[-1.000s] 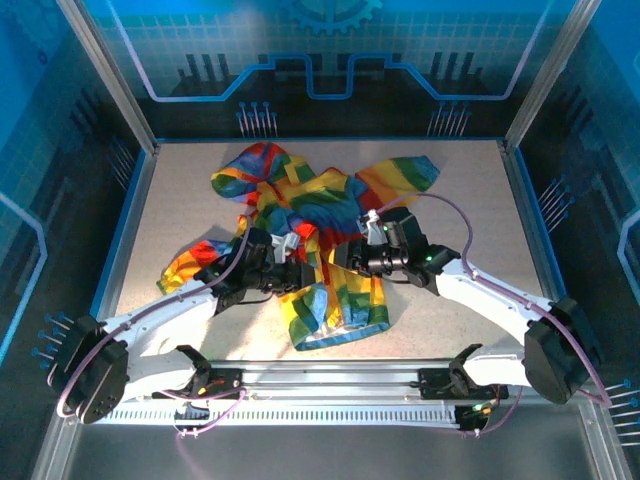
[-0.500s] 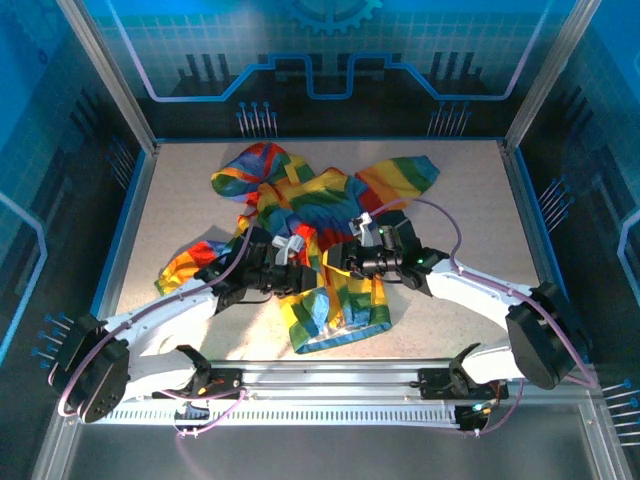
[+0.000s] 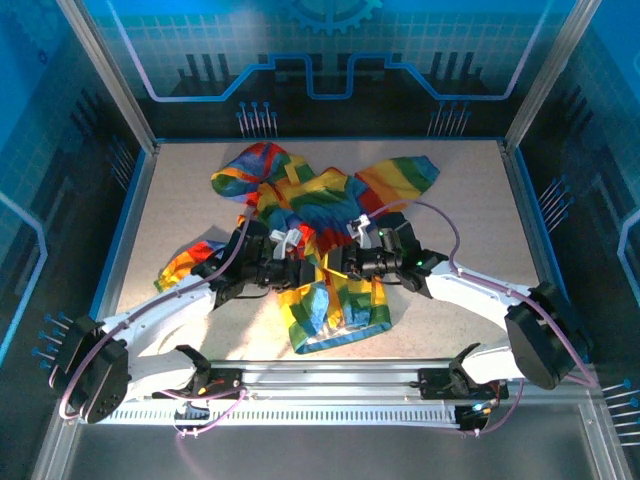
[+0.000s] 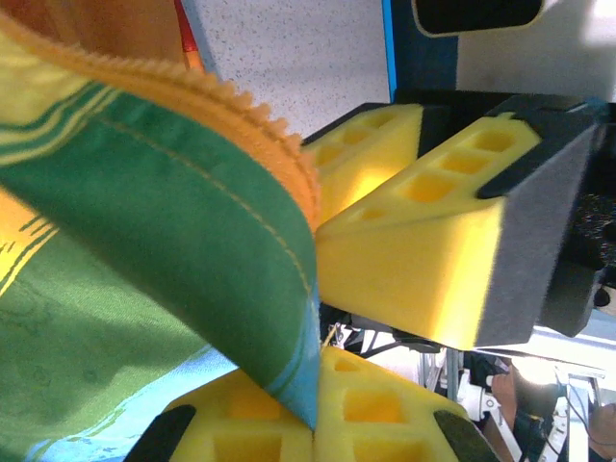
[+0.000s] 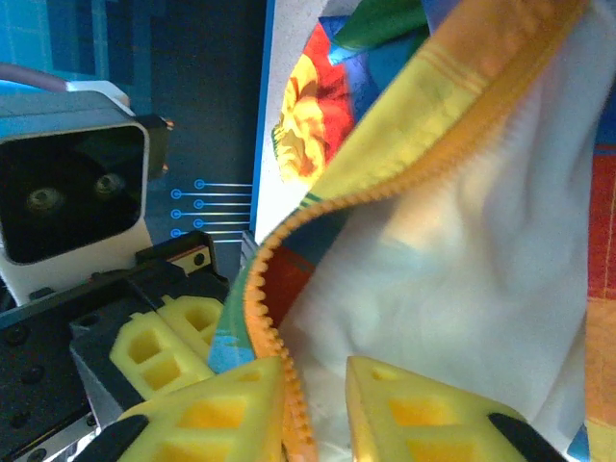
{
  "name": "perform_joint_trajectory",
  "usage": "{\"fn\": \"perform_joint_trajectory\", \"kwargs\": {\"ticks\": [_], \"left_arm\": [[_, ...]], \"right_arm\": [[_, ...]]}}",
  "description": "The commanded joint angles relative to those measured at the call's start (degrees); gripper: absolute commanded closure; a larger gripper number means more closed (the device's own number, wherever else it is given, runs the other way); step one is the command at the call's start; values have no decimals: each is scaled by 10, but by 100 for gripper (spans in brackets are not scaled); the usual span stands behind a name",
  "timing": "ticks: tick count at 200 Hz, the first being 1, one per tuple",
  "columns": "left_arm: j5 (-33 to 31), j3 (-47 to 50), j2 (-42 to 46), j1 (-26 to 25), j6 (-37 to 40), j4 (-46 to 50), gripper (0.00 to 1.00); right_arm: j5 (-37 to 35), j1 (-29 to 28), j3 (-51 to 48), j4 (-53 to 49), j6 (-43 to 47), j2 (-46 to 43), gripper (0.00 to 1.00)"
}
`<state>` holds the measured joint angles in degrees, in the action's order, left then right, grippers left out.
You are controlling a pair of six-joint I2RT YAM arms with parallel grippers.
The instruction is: Zip up the jacket
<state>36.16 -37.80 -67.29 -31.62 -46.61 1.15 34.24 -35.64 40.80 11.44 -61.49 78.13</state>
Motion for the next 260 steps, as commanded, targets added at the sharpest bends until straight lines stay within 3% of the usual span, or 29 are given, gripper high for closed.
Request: {"fn": "perform_joint_trajectory", "kwargs": {"ticks": [1,56,85,100,117,124,129,145,155,176,198,228,260], "left_arm": [[22,-18,-4,6,22,23,99],[33,-12,7,8,25,29,100],[40,-11,8,10,31,36,100],[42,-11,8,12,34,40,100],[42,-13,11,16,38,47,98],[39,-14,14,19,39,54,95],[36,-16,18,21,42,61,90],[14,-23,38,27,55,98,62],[-8,-29,57,32,66,130,50],[-65,-41,114,40,76,190,42],[-107,-41,167,44,52,217,44],[-99,2,200,34,-57,126,62],[-147,6,188,-13,-94,116,60]], "right_arm": [[19,-5,3,-4,10,-3,78],[36,-11,26,4,15,18,65],[41,-15,37,15,14,28,64],[42,-15,43,18,12,33,71],[43,-16,44,26,6,33,91],[42,-16,43,29,5,27,100],[37,-16,41,28,4,23,100],[9,-17,42,-7,17,3,100],[-12,-16,47,-43,32,-12,100],[-47,-18,57,-105,57,-39,100],[-53,-18,65,-125,60,-50,100],[-63,-26,73,-134,58,-49,100],[-66,-33,65,-114,39,-39,100]]}}
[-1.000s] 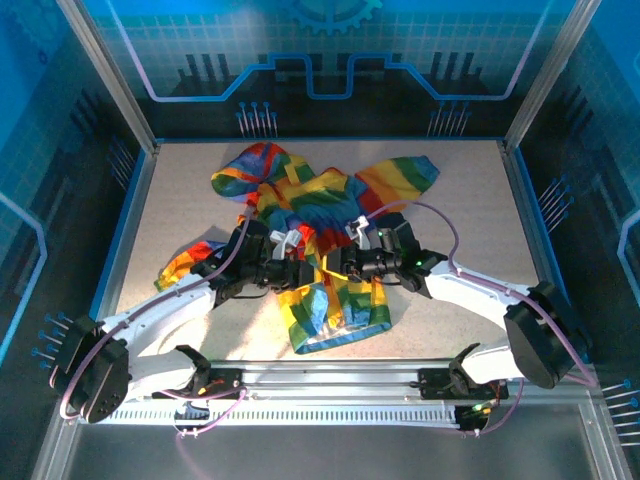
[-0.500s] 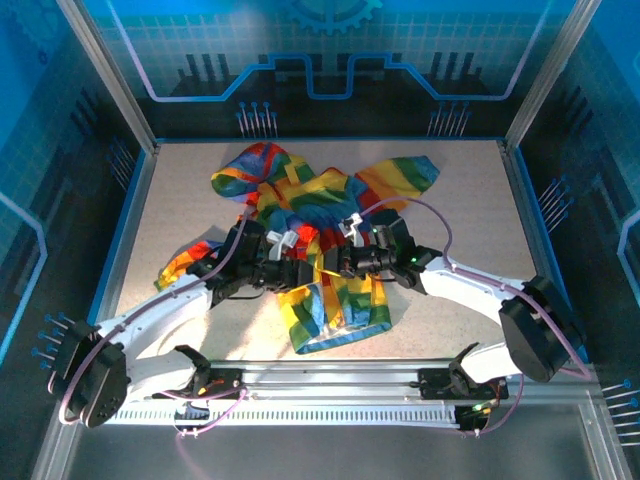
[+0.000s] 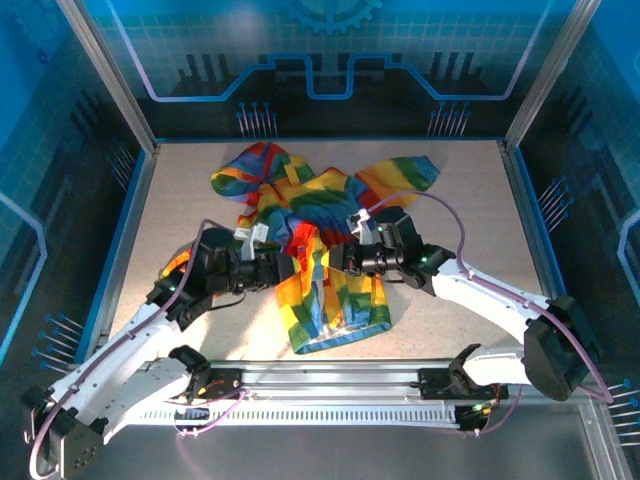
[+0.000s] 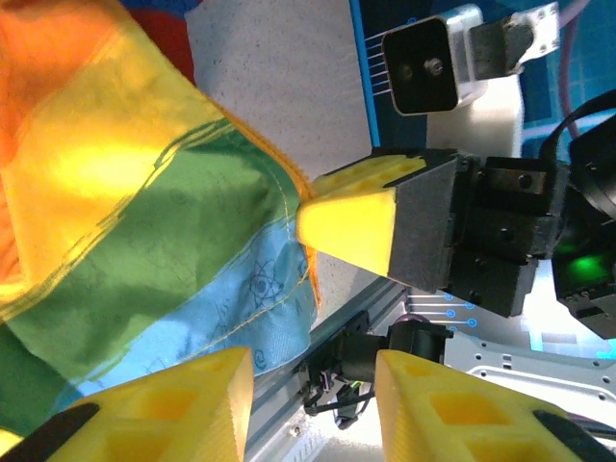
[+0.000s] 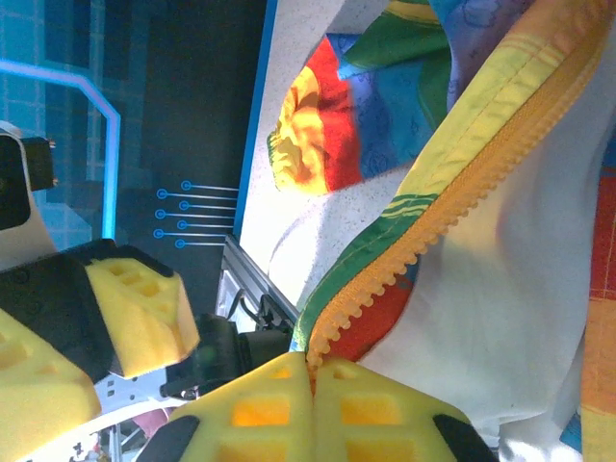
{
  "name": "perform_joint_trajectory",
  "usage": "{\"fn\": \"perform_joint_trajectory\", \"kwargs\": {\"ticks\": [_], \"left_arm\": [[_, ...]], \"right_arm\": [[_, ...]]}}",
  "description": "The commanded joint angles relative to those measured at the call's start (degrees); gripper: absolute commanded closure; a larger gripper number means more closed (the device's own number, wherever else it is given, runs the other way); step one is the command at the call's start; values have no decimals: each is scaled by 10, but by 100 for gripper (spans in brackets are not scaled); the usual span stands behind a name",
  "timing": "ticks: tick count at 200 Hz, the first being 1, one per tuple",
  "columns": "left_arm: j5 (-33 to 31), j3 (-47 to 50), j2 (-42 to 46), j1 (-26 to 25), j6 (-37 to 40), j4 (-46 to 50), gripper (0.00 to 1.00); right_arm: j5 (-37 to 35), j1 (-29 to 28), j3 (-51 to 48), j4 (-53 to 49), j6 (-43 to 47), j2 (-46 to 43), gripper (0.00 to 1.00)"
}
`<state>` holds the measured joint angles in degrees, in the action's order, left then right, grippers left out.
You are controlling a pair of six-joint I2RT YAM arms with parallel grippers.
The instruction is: Zip up the jacket
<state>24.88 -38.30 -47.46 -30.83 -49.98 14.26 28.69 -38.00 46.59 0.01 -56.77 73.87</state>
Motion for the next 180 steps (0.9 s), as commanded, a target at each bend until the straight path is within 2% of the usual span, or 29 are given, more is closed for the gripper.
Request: {"fn": "perform_joint_trajectory", "kwargs": {"ticks": [1,44,93,125,169,180], "left_arm": [[-33,12,-11,-22,-61,-15,60],[1,36,-53,-39,-102,-108,60],[21,56,-65,-44,-126,-152,60],[24,68,-66,-45,-138,-177,68],[27,79,-73,-45,-140,-193,68],[28,81,-76,-44,-141,-200,73]], "right_arm": [[-10,-9,6,1,-8,4,100],[-7,-11,0,27,-32,13,100],[-3,-10,-11,54,-53,17,100],[0,-13,-12,58,-57,22,100],[7,-19,-8,62,-57,32,100],[7,-20,-7,64,-58,33,100]]}}
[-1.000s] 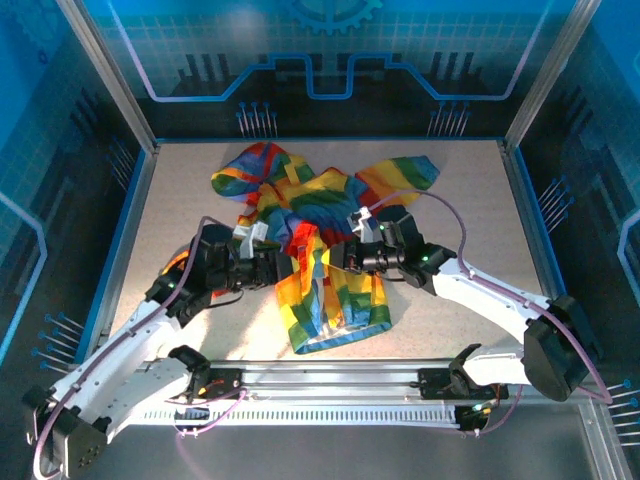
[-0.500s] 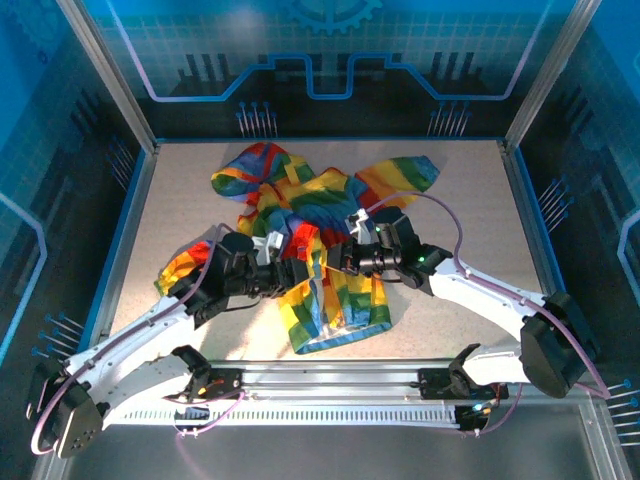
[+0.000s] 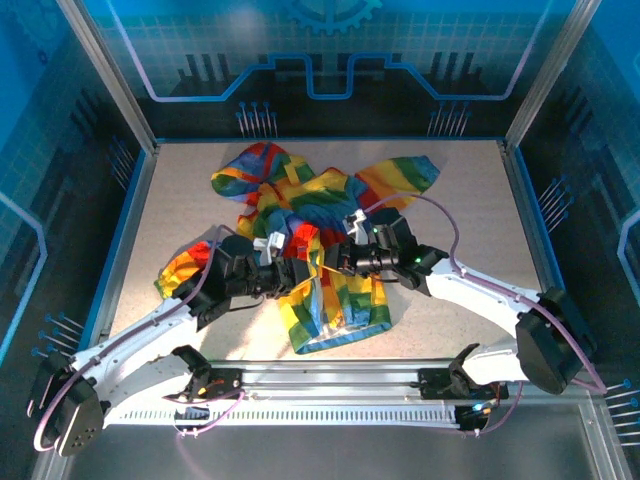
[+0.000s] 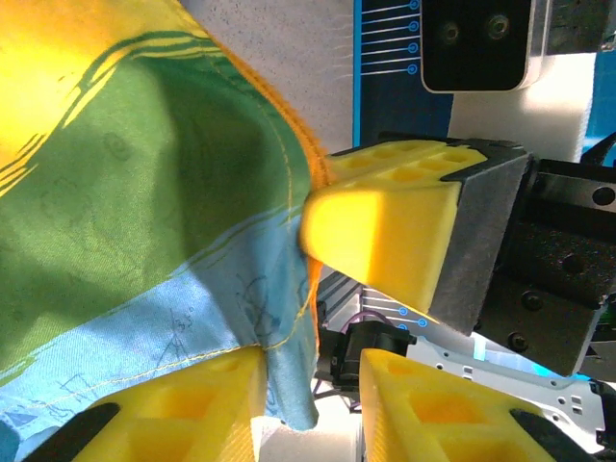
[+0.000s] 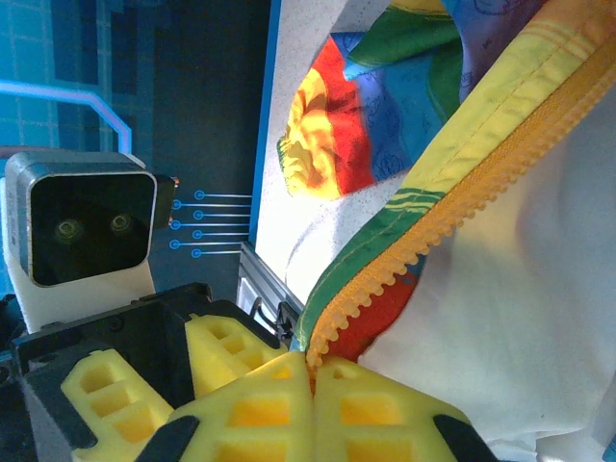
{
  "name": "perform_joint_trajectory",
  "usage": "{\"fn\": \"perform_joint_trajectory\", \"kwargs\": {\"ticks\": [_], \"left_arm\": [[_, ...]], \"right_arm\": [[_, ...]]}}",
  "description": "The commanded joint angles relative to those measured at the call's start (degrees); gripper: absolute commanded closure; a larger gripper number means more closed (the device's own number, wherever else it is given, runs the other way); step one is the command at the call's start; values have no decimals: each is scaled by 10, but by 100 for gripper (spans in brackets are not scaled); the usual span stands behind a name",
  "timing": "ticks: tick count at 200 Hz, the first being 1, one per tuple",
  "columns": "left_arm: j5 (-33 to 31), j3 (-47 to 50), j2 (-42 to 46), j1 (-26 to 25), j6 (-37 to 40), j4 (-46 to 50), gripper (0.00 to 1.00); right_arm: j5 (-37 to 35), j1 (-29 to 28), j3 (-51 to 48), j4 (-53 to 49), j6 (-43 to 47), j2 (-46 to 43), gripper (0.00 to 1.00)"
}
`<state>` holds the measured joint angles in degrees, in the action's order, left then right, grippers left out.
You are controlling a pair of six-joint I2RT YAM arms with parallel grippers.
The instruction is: Zip up the jacket
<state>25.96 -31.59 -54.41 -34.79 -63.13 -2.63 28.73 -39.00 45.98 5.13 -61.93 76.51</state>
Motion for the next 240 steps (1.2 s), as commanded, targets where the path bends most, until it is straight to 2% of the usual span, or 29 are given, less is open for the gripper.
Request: {"fn": "perform_joint_trajectory", "kwargs": {"ticks": [1,24,72,122,141,164,178,201,222,240], "left_arm": [[17,14,-7,-5,-10,-31,73],[16,17,-12,-5,-10,-39,77],[14,18,-22,-4,-7,-46,77],[12,18,-13,-1,2,-31,100],[9,17,-6,1,9,-13,100],[0,15,3,4,18,14,78],[-2,16,7,5,20,20,72],[1,15,7,5,20,17,71],[6,15,5,6,19,11,78],[10,15,3,6,18,8,79]], "right_arm": [[7,-11,-1,13,-6,7,100],[6,-15,1,12,-6,9,100],[6,-20,4,11,-5,11,100],[1,-20,0,9,-4,7,100],[1,-20,2,6,-2,8,100],[0,-20,8,-5,6,6,100],[0,-20,12,-15,13,4,100],[0,-20,17,-21,17,5,100],[2,-21,17,-21,17,7,100],[2,-21,19,-21,17,7,100]]}}
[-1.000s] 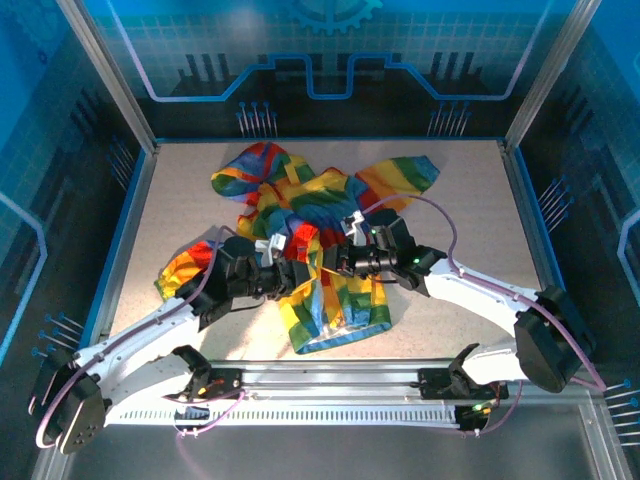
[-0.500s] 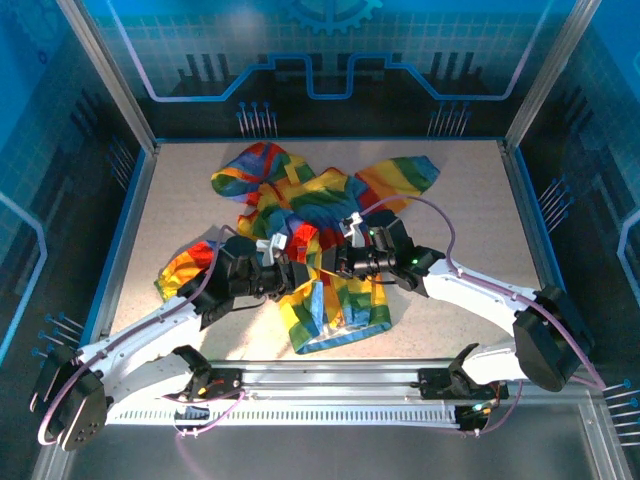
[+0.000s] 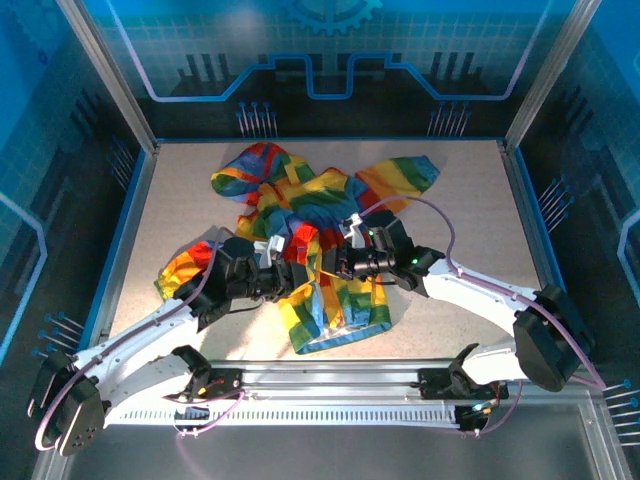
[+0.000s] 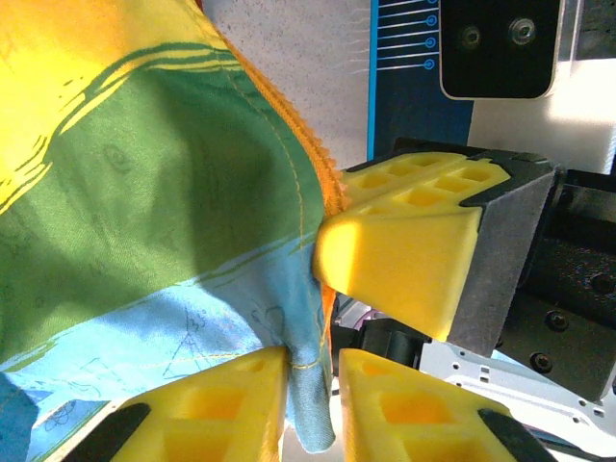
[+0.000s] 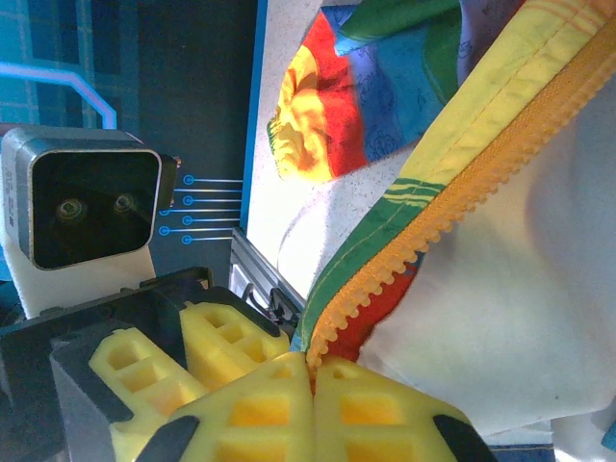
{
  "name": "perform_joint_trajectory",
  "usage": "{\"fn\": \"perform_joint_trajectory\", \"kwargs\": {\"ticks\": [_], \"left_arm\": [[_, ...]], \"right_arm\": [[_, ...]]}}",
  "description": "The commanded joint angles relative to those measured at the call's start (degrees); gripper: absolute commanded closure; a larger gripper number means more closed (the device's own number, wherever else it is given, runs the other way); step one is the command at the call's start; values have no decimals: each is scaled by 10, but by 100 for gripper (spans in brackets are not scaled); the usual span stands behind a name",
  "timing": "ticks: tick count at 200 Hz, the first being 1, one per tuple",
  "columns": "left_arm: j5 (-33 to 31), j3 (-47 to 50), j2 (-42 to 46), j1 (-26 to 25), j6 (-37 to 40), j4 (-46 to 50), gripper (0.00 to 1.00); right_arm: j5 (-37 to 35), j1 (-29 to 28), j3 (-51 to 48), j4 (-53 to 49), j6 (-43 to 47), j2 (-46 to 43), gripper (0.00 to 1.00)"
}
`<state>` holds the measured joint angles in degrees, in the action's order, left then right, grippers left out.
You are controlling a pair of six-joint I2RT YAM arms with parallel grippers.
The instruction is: Zip up the jacket
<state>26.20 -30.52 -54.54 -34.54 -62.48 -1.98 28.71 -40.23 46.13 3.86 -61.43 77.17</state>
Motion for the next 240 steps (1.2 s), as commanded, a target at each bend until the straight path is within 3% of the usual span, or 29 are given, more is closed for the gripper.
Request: {"fn": "perform_joint_trajectory", "kwargs": {"ticks": [1,42,68,88,115,145,184,240], "left_arm": [[8,5,4,3,12,1,79],[11,7,-1,3,11,-6,75],[17,8,-5,4,12,-8,100],[19,8,-4,5,25,-1,100],[14,7,-3,5,62,40,100],[3,25,-4,6,80,67,100],[-13,40,-26,5,92,81,100],[-17,35,-46,11,107,110,100]], "right_arm": [[3,-9,17,-9,12,1,100],[3,-12,21,-11,14,5,100],[3,-12,21,-13,16,7,100],[0,-11,25,-23,23,6,100],[3,3,40,-97,71,1,80],[-17,31,63,-228,149,-20,69],[-77,43,39,-369,242,-4,68],[-95,23,-31,-304,236,32,67]]}}
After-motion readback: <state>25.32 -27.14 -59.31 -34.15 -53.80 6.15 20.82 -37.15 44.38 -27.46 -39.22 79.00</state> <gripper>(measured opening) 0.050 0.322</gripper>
